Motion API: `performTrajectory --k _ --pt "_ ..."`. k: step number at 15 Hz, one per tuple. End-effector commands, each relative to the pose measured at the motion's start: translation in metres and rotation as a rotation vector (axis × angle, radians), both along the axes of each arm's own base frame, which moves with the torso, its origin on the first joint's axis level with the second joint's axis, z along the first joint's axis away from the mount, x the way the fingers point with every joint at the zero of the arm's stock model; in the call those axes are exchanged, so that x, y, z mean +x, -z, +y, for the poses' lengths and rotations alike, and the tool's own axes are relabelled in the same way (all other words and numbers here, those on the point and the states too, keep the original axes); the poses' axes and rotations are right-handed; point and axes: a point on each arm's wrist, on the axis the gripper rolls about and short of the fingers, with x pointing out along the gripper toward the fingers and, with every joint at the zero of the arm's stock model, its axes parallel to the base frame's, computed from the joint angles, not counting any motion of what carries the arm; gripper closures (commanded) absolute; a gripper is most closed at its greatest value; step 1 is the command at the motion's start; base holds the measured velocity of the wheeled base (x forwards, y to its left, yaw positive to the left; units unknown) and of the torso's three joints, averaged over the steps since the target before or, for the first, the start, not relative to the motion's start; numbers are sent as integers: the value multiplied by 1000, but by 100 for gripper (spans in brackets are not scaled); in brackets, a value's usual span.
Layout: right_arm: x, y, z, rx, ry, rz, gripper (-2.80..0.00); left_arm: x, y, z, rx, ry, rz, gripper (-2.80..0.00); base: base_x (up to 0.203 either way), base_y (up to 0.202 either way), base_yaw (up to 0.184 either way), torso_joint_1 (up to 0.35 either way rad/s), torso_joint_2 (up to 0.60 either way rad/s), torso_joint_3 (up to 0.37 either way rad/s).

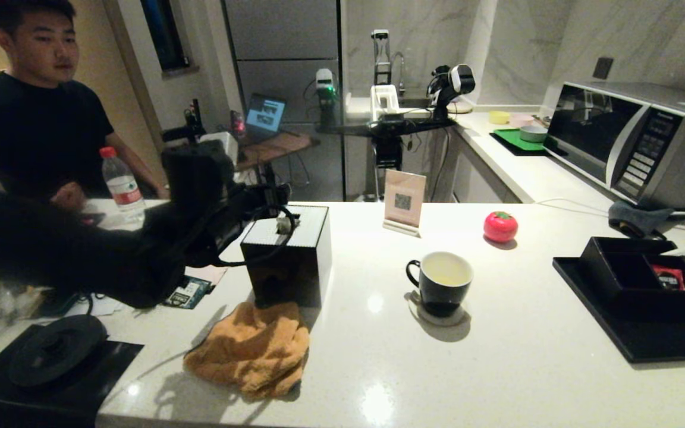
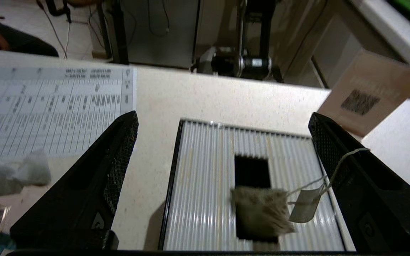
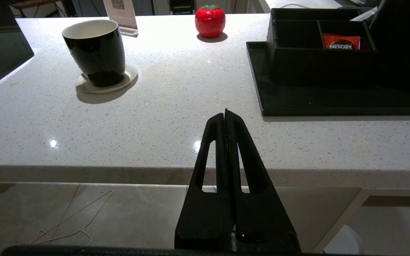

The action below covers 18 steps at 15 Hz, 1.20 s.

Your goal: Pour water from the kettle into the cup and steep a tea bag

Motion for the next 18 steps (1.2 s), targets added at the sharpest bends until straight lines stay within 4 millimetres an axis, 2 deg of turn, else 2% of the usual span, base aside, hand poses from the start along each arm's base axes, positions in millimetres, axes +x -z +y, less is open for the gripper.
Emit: performTrajectory --k 1,7,18 --pt "0 0 0 0 0 1 0 2 -8 -1 -21 1 -53 -280 0 0 0 0 0 0" --pt "0 0 0 0 0 1 0 2 -20 -3 -52 48 -132 -280 0 0 0 0 0 0" --pt "0 0 0 0 0 1 0 6 -18 9 15 56 -135 -280 0 0 0 0 0 0"
